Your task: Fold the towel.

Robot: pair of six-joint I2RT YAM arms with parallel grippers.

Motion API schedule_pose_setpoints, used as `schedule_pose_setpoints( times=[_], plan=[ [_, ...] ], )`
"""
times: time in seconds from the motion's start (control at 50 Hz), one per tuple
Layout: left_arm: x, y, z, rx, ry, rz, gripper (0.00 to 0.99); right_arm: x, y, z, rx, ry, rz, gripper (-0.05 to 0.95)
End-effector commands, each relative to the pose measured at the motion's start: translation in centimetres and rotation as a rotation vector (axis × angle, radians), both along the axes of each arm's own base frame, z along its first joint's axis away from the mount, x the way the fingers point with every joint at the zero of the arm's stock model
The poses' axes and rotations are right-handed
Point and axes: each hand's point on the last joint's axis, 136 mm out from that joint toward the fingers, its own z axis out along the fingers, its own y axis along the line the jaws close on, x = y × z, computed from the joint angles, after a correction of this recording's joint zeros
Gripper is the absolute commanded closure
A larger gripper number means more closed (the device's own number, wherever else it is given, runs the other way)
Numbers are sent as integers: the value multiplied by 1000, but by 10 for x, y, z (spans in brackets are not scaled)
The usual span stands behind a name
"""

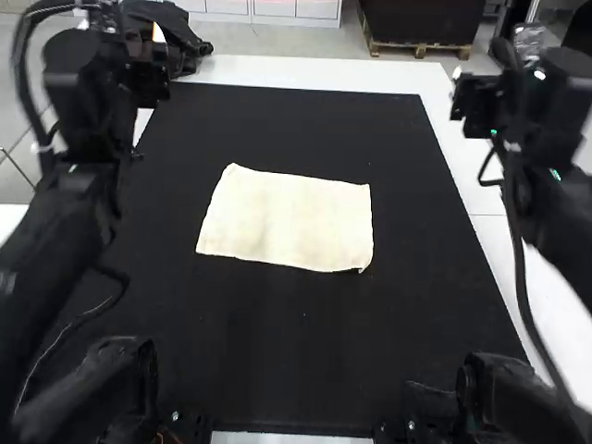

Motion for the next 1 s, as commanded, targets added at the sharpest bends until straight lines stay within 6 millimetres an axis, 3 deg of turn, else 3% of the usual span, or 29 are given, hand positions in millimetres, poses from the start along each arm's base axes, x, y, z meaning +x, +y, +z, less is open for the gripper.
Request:
schedule_pose_setpoints(
  times=[0.0, 0.12, 0.24, 0.36, 0.52, 0.58, 0.66, 0.78, 0.98],
  plan=[
    [20, 7, -8, -24, 46, 20, 41, 28, -3, -38, 85, 132, -32, -8],
    [45, 14, -53, -38, 194, 56, 41, 47, -7, -109, 76, 338, -61, -7],
    [59, 13, -103, -37, 358, 52, 41, 48, -5, -171, 55, 501, -49, -7],
    [67, 6, -146, -45, 497, 4, 38, 48, -5, -199, 35, 548, -46, -7],
    [74, -9, -184, -60, 611, -83, 38, 51, -6, -198, 12, 508, -65, -8],
    [76, -13, -199, -71, 658, -112, 38, 52, 4, -197, -25, 505, -22, -8],
    [79, -18, -214, -90, 706, -156, 38, 54, 34, -196, -26, 505, 102, -7],
    [83, -17, -226, -110, 737, -177, 38, 51, 59, -197, -59, 526, 185, -7],
    [96, -21, -240, -127, 769, -213, 38, 53, 66, -196, -24, 524, 171, -10]
  ],
)
